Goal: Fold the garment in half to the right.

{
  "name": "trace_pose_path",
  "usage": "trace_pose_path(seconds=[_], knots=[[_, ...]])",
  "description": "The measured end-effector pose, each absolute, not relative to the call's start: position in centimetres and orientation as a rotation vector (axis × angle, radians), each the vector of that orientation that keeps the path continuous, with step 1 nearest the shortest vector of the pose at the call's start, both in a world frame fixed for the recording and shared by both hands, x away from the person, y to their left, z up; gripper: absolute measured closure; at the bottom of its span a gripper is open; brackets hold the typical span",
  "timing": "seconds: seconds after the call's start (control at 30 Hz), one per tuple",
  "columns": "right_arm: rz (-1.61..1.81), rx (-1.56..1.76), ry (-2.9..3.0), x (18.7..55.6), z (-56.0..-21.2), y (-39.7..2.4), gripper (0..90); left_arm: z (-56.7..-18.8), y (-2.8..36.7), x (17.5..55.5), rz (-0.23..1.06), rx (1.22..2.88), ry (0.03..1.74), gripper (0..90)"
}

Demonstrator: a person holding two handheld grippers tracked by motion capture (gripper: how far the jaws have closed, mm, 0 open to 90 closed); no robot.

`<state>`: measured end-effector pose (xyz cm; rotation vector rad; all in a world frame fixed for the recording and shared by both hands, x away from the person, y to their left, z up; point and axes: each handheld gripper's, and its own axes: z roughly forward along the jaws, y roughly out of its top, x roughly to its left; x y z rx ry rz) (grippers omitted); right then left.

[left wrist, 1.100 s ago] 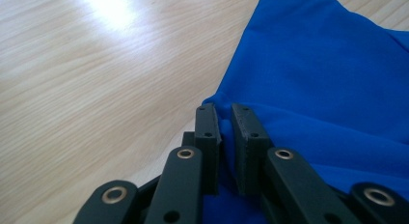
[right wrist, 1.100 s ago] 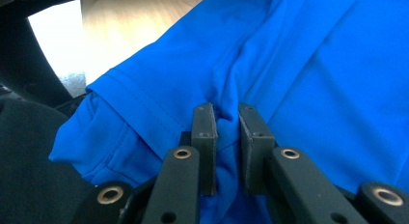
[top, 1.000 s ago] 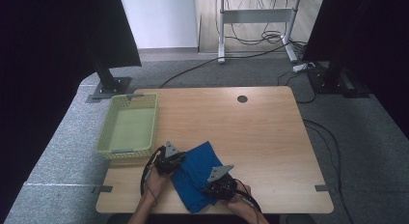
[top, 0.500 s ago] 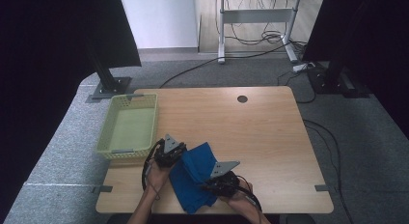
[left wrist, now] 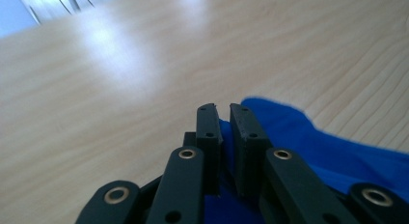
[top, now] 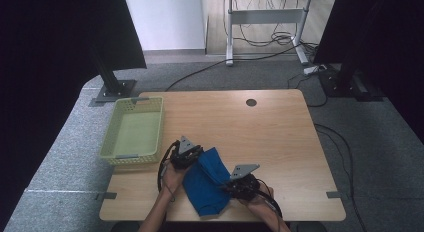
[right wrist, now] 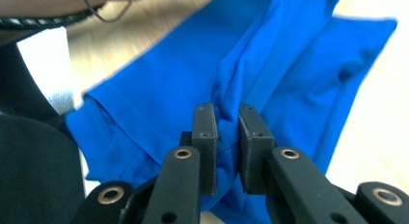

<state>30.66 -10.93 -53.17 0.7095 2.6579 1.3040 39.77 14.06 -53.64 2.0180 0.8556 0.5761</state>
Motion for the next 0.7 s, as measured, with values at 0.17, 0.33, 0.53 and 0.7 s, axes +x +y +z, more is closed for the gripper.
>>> trace_pose_path(seconds=[0.17,0.33,0.53,0.7], knots=[[1.243,0.721,2.707,30.6,-54.2,-11.0,79.6,-54.6,14.1,40.2,0.550,2.071,0.854,80.8],[1.225,0.741,2.727,30.6,-54.7,-11.1,79.7,-55.0,14.3,40.4,0.535,2.082,0.874,78.3],[1.220,0.758,2.733,30.5,-54.8,-11.0,79.9,-54.5,14.9,40.6,0.553,2.068,0.918,75.5],[1.225,0.770,2.737,30.6,-54.9,-11.0,79.6,-53.5,15.7,39.9,0.563,2.064,0.927,74.2]])
